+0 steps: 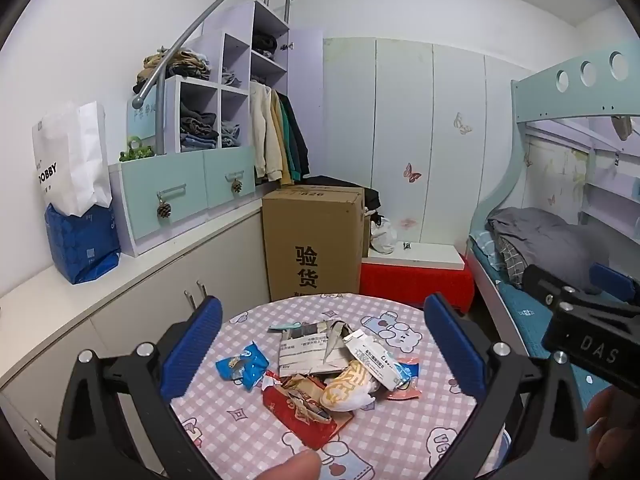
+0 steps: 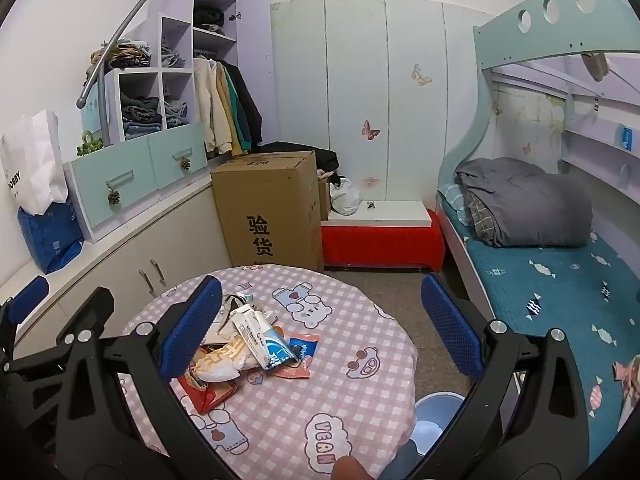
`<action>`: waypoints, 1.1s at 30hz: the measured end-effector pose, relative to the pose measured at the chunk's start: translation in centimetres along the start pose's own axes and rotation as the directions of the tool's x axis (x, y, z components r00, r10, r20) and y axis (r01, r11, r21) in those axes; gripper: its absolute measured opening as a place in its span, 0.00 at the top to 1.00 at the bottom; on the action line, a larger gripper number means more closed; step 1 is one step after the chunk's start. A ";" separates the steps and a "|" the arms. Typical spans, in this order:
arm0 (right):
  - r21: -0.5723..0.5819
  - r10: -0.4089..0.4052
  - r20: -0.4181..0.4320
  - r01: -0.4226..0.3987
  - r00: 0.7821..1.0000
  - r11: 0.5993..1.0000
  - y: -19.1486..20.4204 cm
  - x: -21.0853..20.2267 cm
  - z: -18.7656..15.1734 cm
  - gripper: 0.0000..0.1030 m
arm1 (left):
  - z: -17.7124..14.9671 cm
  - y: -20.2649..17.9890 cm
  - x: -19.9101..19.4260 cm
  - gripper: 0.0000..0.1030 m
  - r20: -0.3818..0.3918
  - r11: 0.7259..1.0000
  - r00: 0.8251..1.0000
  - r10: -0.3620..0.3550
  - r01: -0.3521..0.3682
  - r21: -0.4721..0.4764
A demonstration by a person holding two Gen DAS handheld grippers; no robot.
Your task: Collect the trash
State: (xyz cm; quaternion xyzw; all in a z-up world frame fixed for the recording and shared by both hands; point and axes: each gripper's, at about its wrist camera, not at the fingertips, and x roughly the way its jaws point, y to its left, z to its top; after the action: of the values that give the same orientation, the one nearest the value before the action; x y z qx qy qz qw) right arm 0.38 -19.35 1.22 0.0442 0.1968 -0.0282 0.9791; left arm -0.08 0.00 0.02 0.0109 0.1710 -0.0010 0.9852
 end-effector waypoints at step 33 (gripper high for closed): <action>-0.018 0.037 -0.025 -0.037 0.999 0.999 -0.4 3.1 -0.5 0.05 | 0.4 -0.2 2.1 0.04 -0.023 1.000 0.999 0.023 -0.023 -0.016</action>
State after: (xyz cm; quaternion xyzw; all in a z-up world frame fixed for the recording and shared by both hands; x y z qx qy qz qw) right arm 3.01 -19.82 -0.51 0.0393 0.2082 -0.0079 0.9773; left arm 2.05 -0.24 -0.28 0.0049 0.1822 0.0118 0.9832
